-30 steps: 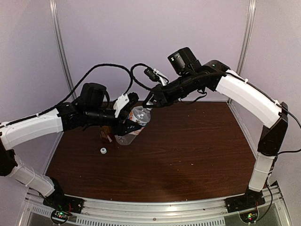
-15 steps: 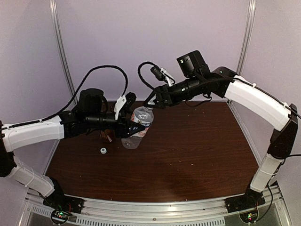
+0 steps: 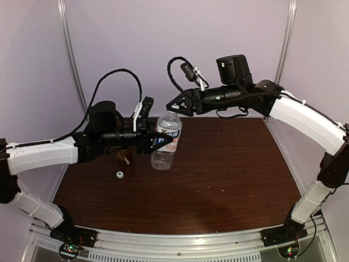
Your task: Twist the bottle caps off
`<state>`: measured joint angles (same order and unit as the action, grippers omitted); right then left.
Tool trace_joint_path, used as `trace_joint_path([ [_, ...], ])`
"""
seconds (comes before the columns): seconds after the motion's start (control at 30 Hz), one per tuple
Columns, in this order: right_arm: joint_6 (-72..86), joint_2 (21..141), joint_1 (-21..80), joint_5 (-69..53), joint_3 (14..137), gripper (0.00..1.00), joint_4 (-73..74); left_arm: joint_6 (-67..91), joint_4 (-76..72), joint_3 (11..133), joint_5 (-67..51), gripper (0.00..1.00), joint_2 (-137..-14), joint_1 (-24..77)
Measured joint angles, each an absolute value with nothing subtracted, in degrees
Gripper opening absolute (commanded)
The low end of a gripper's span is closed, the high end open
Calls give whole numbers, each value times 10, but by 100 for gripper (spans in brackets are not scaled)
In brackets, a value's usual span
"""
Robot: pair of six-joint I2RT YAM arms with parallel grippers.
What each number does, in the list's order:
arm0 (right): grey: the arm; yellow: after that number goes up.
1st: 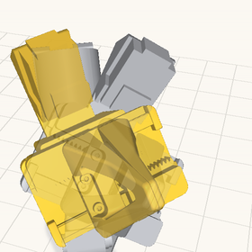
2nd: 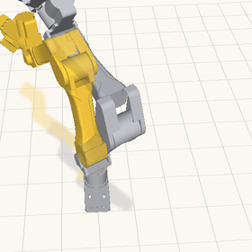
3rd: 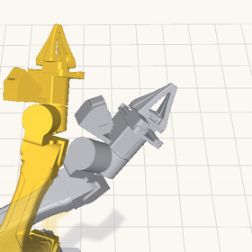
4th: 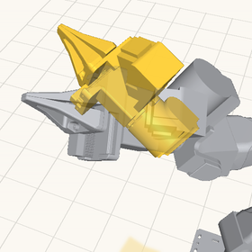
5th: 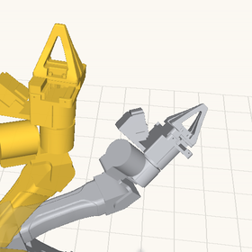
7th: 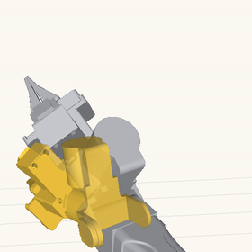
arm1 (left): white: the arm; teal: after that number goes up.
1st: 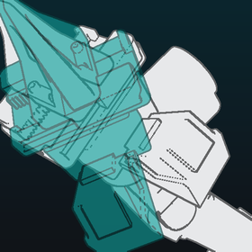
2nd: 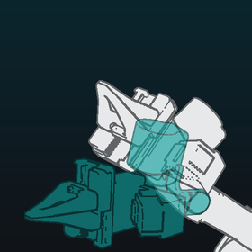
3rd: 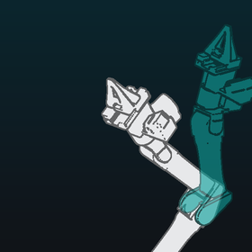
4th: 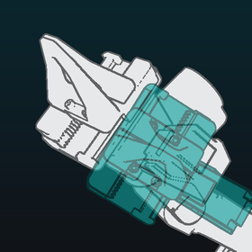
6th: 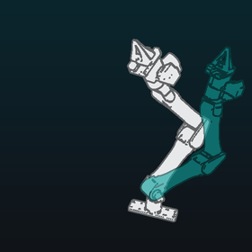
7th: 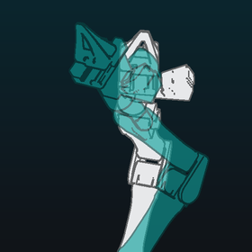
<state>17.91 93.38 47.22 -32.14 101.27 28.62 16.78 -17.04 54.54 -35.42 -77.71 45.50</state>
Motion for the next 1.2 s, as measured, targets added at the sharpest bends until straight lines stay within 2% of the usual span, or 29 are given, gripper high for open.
trace_joint_path([
  [0.13,184,934,472,-328,1008,46,276,183,-179,545,-361,34,-784,455],
  [0.27,184,935,472,-337,1005,37,269,194,-180,545,-362,34,-789,455],
  [0.53,182,935,472,-350,986,5,236,223,-189,541,-357,33,-790,455],
  [0.6,182,934,472,-350,978,0,225,233,-204,532,-357,33,-791,455],
  [0.87,153,930,471,-382,959,0,195,255,-245,514,-374,34,-791,454],
  [1.0,108,930,463,-455,959,0,189,261,-260,514,-416,34,-791,453],
  [1.2,25,930,458,-573,961,6,189,279,-296,508,-504,34,-791,452],
])
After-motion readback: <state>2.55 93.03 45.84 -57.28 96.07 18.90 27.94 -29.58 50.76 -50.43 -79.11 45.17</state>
